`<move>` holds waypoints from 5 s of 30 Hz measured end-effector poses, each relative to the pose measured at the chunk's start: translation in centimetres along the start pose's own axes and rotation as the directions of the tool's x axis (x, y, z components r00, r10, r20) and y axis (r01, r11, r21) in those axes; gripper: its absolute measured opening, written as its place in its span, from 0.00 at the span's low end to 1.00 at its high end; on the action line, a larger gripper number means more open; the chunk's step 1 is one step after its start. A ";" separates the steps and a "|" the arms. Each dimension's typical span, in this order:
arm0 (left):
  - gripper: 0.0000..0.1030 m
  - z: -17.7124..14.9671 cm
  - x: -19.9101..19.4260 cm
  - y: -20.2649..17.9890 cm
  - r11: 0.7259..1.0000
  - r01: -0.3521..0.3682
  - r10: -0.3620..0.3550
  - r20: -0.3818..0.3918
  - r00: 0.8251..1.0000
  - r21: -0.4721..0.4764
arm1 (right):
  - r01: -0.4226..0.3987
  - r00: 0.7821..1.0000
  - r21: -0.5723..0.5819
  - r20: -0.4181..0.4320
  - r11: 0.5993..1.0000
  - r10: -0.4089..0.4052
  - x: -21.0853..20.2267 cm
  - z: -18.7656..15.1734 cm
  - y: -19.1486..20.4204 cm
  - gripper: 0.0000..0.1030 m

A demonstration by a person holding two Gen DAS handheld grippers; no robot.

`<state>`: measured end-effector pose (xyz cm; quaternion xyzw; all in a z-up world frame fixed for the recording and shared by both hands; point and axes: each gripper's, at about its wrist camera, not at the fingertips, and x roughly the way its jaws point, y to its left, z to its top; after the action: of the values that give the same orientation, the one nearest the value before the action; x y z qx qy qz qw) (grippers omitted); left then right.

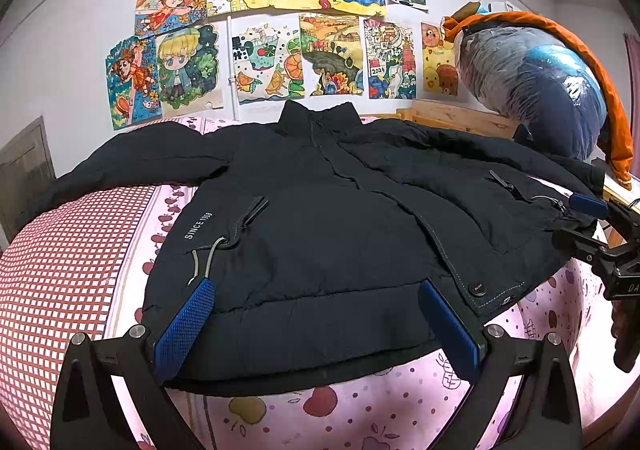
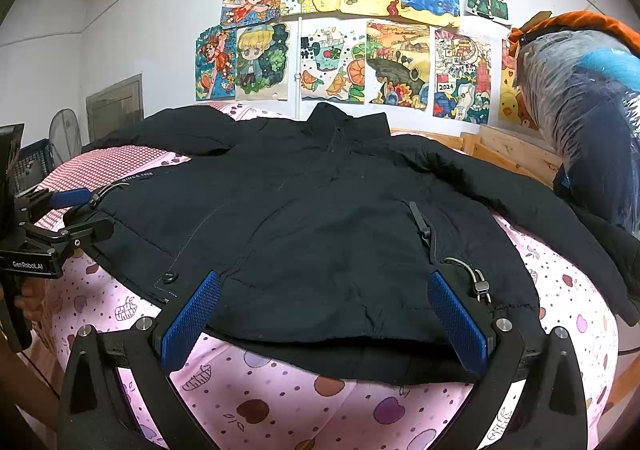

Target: Fold large clothes

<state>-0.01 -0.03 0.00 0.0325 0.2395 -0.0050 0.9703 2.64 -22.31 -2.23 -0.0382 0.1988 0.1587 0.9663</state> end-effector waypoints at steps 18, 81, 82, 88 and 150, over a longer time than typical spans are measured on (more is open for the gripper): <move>1.00 0.2 -0.4 0.7 1.000 0.000 0.000 -0.001 1.000 -0.002 | -0.002 1.000 0.006 -0.008 1.000 0.002 0.6 -0.6 -1.0 0.99; 1.00 14.6 12.2 -0.8 0.995 -0.064 0.085 -0.339 0.937 0.072 | 0.181 0.962 0.907 -0.083 0.381 -0.259 3.2 -7.8 -26.6 0.99; 1.00 14.8 13.4 -1.2 0.996 -0.062 0.079 -0.348 0.934 0.062 | 0.181 0.959 0.912 -0.081 0.368 -0.270 3.7 -7.5 -27.1 0.99; 1.00 15.9 20.5 -3.5 0.999 -0.048 0.042 -0.340 0.939 -0.008 | 0.214 0.941 0.938 -0.123 0.272 -0.314 5.7 -6.1 -29.1 0.76; 0.99 14.9 26.5 21.2 0.825 0.133 -0.272 -0.179 0.945 -0.549 | -0.286 0.955 -0.176 -0.137 0.942 0.264 25.0 21.0 11.2 0.03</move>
<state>30.86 20.31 2.14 -0.2617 0.3537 -0.0383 0.8972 28.62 -1.56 7.06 -0.1125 0.2392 0.3085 0.9138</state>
